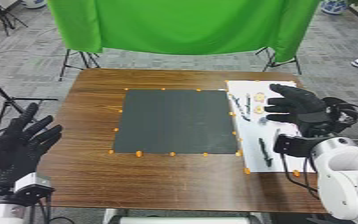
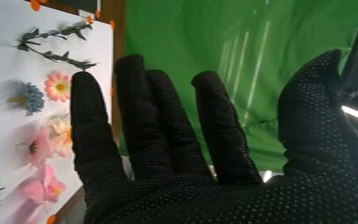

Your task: Arrange flowers

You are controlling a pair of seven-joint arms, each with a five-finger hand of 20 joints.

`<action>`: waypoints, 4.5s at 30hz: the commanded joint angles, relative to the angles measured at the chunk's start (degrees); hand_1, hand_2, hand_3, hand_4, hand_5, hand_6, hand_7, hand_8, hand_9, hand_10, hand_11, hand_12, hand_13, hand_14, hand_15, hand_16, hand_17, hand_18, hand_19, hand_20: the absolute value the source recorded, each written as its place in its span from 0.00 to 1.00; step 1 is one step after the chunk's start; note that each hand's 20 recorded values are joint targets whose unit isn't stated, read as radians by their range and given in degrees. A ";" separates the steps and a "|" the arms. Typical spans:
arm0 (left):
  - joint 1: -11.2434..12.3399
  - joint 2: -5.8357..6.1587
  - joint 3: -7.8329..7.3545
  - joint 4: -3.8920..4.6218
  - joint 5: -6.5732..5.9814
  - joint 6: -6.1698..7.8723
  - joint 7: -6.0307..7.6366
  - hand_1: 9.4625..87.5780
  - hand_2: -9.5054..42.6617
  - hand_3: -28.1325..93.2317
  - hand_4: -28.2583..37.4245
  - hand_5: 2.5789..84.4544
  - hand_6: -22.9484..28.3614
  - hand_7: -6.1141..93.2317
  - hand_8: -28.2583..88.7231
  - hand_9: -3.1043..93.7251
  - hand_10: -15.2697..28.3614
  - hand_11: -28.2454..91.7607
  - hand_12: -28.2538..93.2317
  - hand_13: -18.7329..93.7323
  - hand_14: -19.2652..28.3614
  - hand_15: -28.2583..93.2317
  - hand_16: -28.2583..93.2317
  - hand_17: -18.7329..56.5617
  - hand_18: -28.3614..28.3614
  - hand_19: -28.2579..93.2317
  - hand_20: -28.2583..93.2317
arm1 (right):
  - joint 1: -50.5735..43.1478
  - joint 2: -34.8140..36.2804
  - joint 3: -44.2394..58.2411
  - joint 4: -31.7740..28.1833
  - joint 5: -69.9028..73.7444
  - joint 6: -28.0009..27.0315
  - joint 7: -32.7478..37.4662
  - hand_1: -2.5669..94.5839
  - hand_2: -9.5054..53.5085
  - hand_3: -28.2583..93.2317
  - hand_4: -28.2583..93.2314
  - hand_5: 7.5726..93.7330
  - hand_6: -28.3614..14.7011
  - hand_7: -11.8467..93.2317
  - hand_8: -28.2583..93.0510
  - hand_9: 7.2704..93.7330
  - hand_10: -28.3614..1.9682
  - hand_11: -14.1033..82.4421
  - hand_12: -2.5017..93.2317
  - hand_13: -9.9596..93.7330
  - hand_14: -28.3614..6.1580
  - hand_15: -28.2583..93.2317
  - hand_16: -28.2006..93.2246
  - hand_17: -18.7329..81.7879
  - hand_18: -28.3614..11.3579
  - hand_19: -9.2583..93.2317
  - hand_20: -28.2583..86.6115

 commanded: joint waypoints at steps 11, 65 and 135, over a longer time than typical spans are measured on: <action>0.68 0.07 -0.02 -0.15 -0.22 0.20 0.11 0.22 0.30 0.74 0.08 0.35 0.54 0.12 0.18 0.33 0.73 0.39 0.33 0.35 0.95 0.62 0.16 0.15 1.00 0.64 0.25 | 7.86 -1.98 -3.87 -2.18 -27.56 -1.22 29.96 0.25 0.26 0.90 0.03 0.48 0.43 0.34 0.13 0.53 0.22 0.43 0.20 0.55 0.26 0.66 0.32 0.39 0.08 0.69 0.38; -2.13 1.12 1.54 0.64 0.03 -0.64 -1.14 0.24 0.29 0.75 0.10 0.35 0.55 0.14 0.18 0.33 0.75 0.41 0.33 0.34 0.96 0.65 0.15 0.13 1.00 0.64 0.25 | 20.28 -3.73 -24.28 2.05 -54.26 -41.05 66.88 0.38 0.15 0.81 0.08 0.71 0.32 0.33 0.19 0.76 0.15 0.50 0.22 0.76 0.34 0.76 0.32 0.67 0.17 1.00 0.14; 1.13 5.50 0.43 0.30 -4.41 1.50 2.41 0.24 0.30 0.75 0.09 0.35 0.56 0.14 0.18 0.33 0.75 0.41 0.33 0.34 0.96 0.65 0.15 0.13 0.99 0.64 0.25 | 33.80 -0.78 -44.13 4.19 -66.26 -33.91 65.51 0.50 0.30 0.90 0.11 0.62 0.45 0.69 0.44 0.76 0.45 0.78 0.42 0.85 0.54 0.93 0.41 0.74 0.22 1.00 0.74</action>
